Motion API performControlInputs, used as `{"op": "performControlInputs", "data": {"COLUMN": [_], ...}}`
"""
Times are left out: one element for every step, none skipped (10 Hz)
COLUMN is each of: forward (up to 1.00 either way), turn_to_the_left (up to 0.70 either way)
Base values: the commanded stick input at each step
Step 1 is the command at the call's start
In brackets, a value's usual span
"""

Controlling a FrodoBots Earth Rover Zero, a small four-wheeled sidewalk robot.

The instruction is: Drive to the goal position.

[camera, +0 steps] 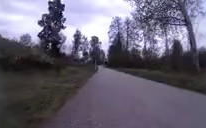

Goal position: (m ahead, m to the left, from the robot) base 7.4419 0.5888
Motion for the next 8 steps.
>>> {"op": "performControlInputs", "data": {"forward": [1.00, 1.00, 1.00, 1.00, 1.00, 1.00, 1.00, 1.00], "turn_to_the_left": [0.00, 0.00, 0.00, 0.00, 0.00, 0.00, 0.00, 0.00]}}
